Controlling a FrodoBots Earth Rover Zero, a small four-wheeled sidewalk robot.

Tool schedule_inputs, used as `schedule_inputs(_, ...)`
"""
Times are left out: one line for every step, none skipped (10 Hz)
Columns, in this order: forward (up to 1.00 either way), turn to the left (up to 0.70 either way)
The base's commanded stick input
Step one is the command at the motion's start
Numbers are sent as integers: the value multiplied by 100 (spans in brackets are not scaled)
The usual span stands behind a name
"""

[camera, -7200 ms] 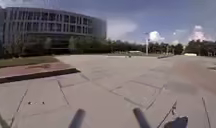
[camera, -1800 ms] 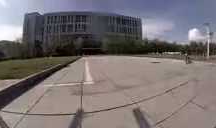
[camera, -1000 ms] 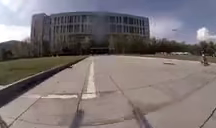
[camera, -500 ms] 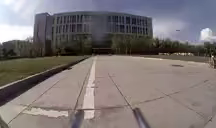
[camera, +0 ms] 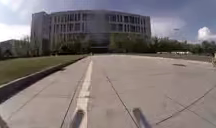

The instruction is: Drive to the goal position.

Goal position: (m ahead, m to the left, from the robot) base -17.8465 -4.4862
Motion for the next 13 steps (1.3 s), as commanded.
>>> schedule_inputs(100, -2)
schedule_inputs(100, -2)
schedule_inputs(100, -2)
schedule_inputs(52, -1)
schedule_inputs(0, 0)
schedule_inputs(0, 0)
schedule_inputs(0, -12)
schedule_inputs(0, -56)
schedule_inputs(0, -95)
schedule_inputs(0, -95)
schedule_inputs(0, -95)
schedule_inputs(0, -95)
schedule_inputs(0, -96)
